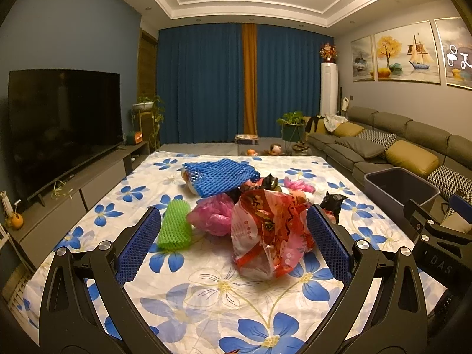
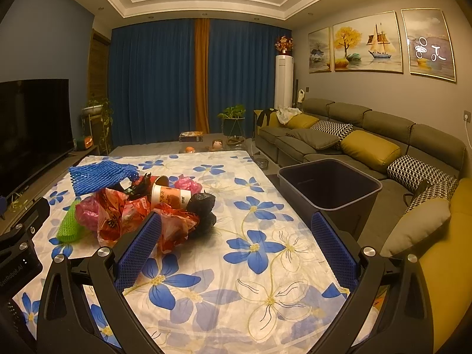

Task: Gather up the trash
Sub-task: 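Move both tools toward the trash pile on the table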

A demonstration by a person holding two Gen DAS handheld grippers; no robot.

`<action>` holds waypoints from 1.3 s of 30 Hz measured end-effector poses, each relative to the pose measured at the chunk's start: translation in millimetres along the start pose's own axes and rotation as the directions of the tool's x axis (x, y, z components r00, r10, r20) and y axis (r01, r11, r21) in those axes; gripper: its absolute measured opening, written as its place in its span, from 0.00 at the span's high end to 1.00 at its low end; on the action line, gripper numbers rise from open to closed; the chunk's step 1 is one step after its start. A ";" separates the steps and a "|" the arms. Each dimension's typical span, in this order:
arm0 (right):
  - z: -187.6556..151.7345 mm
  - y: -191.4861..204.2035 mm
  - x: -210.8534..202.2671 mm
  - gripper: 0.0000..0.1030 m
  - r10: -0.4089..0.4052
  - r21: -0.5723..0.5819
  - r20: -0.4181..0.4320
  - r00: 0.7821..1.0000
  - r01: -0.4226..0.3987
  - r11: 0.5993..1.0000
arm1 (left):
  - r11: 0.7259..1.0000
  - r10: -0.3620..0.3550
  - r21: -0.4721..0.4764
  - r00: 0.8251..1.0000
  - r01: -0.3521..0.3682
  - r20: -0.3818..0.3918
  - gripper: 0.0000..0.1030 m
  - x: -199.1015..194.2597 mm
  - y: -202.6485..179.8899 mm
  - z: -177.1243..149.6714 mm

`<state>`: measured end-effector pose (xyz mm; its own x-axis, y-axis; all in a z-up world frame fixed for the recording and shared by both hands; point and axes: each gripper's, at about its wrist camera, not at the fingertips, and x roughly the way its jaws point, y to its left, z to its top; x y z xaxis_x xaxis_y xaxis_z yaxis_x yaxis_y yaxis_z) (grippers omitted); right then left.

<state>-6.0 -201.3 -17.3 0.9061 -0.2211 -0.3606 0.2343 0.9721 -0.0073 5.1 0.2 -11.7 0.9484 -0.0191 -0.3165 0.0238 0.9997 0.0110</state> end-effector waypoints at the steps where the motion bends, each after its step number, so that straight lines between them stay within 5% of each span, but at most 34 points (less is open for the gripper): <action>1: -0.1 0.0 0.1 0.05 0.000 0.000 0.000 1.000 0.000 1.000 | 1.000 0.000 -0.001 1.000 0.000 -0.001 0.05 0.4 -0.3 -0.2; 39: -8.2 19.4 32.2 0.05 0.066 0.001 -0.044 0.997 -0.066 0.998 | 0.999 0.004 -0.036 0.999 -0.005 -0.032 0.06 28.0 23.7 -6.5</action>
<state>24.9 -188.9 -36.7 0.9030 -0.1530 -0.4014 0.1745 0.9845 0.0173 30.2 23.4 -26.4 0.9380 -0.0145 -0.3463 0.0075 0.9997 -0.0216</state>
